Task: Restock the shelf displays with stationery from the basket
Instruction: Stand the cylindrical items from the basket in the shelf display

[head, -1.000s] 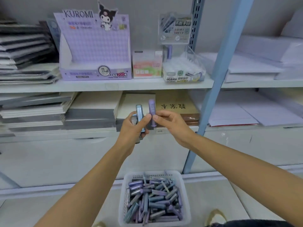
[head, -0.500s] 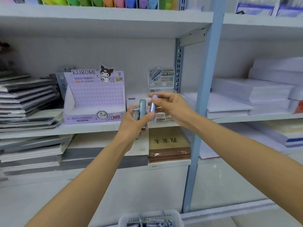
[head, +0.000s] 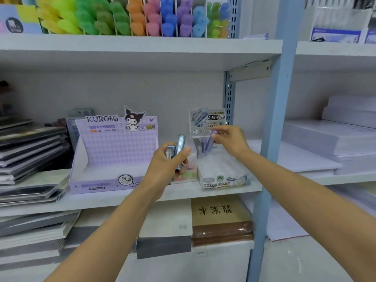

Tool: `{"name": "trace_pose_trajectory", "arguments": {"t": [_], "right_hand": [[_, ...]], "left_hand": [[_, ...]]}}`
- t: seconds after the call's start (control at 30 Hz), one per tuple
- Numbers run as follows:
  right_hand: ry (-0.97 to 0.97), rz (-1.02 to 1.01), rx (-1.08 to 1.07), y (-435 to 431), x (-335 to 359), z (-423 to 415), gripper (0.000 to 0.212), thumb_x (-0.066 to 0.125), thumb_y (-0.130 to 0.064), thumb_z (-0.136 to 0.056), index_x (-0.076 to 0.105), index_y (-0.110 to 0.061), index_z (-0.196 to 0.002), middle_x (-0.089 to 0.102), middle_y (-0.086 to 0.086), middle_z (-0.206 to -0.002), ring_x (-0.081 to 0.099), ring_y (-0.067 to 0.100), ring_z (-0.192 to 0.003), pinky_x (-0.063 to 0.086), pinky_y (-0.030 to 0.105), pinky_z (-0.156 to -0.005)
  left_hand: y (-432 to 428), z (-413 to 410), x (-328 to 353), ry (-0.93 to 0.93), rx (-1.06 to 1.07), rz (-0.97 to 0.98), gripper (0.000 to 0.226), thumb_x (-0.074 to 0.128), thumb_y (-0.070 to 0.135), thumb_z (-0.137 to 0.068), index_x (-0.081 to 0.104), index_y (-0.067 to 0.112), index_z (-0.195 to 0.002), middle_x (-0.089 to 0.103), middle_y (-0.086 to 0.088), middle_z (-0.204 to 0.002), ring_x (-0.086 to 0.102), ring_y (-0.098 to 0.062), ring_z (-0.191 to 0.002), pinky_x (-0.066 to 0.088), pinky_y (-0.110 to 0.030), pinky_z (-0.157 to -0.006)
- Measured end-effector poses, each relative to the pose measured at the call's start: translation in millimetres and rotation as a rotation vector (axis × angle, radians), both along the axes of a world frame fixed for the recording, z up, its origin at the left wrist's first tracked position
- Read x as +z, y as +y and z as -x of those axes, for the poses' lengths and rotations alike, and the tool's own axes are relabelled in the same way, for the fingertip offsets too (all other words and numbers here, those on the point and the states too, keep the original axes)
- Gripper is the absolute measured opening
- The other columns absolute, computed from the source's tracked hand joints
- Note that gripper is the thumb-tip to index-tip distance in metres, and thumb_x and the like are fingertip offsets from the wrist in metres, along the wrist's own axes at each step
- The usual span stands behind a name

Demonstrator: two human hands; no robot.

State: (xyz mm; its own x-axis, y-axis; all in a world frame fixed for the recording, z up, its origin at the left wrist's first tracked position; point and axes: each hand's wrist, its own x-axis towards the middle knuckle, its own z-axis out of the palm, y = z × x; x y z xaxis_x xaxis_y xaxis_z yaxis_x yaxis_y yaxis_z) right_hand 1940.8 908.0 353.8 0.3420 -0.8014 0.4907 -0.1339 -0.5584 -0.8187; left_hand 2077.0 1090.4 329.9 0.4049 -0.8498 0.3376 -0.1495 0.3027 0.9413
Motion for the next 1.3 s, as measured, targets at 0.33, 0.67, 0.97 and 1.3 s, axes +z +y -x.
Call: {"name": "trace_pose_trajectory", "arguments": {"t": [0.33, 0.67, 0.97, 1.3], "right_hand": [[0.31, 0.137, 0.086, -12, -3, -12, 0.024, 0.065, -0.002, -0.088, 0.068, 0.001, -0.112, 0.07, 0.012, -0.099, 0.067, 0.02, -0.091, 0.055, 0.037, -0.092], [0.286, 0.2, -0.03, 0, -12, -11, 0.015, 0.069, -0.003, -0.085, 0.056, -0.011, -0.083, 0.066, 0.008, -0.089, 0.067, 0.027, -0.084, 0.057, 0.045, -0.083], [-0.036, 0.199, 0.137, 33, 5, 5, 0.014, 0.057, -0.015, -0.095, 0.068, -0.012, -0.104, 0.068, 0.001, -0.088, 0.061, 0.01, -0.074, 0.051, 0.024, -0.065], [-0.192, -0.061, 0.525, 69, 4, 32, 0.015, 0.063, -0.009, -0.09, 0.07, -0.006, -0.103, 0.069, 0.003, -0.088, 0.064, 0.01, -0.077, 0.052, 0.023, -0.074]], "left_hand": [[-5, -6, -10, -0.008, -0.03, 0.063, 0.022, 0.073, 0.026, -0.084, 0.057, 0.016, -0.094, 0.064, 0.002, -0.062, 0.053, -0.008, -0.047, 0.04, -0.015, -0.04], [1, 0, -7, -0.013, -0.013, 0.043, 0.019, 0.074, 0.022, -0.083, 0.058, 0.017, -0.091, 0.063, 0.001, -0.065, 0.051, -0.004, -0.041, 0.038, -0.013, -0.038], [1, 12, -8, -0.073, -0.039, 0.017, 0.021, 0.074, 0.025, -0.084, 0.059, 0.017, -0.097, 0.067, 0.001, -0.067, 0.054, -0.009, -0.047, 0.039, -0.017, -0.04], [1, 31, -5, -0.038, -0.095, 0.04, 0.027, 0.074, 0.018, -0.082, 0.062, 0.01, -0.105, 0.068, 0.0, -0.068, 0.056, -0.012, -0.05, 0.033, -0.019, -0.037]]}}
